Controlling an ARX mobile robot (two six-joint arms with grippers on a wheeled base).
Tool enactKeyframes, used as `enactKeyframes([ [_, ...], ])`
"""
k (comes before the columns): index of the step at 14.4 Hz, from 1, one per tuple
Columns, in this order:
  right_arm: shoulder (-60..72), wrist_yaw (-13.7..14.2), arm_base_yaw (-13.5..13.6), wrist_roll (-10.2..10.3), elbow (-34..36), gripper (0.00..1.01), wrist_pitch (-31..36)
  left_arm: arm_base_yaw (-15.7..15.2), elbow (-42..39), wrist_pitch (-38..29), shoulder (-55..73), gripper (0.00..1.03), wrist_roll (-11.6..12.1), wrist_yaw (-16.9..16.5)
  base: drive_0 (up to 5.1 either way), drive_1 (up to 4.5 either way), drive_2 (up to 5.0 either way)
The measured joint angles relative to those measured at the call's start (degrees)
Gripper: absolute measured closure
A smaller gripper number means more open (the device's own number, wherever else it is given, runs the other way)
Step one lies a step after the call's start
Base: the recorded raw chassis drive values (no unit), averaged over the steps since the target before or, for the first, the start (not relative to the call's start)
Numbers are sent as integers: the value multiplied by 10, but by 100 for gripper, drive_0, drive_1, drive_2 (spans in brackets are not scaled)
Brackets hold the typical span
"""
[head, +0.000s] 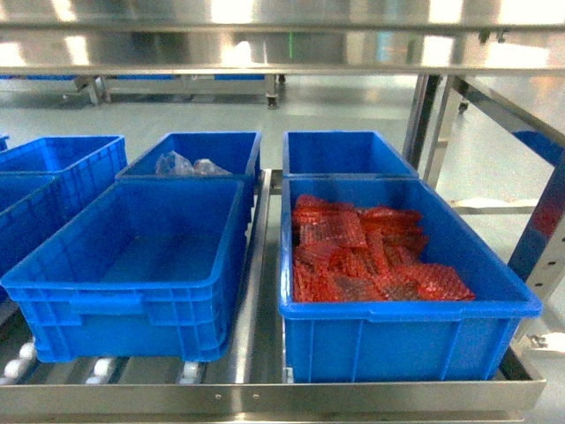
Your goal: Pick blue part to blue bin on bottom shelf
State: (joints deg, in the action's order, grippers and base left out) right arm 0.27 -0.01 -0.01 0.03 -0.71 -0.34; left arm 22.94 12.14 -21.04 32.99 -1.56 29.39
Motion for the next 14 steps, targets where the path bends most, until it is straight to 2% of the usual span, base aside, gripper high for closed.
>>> enactKeyframes([
  [14,0,0,0,0,0,3,0,0,-1,0,0,58,0,0,0,0,0],
])
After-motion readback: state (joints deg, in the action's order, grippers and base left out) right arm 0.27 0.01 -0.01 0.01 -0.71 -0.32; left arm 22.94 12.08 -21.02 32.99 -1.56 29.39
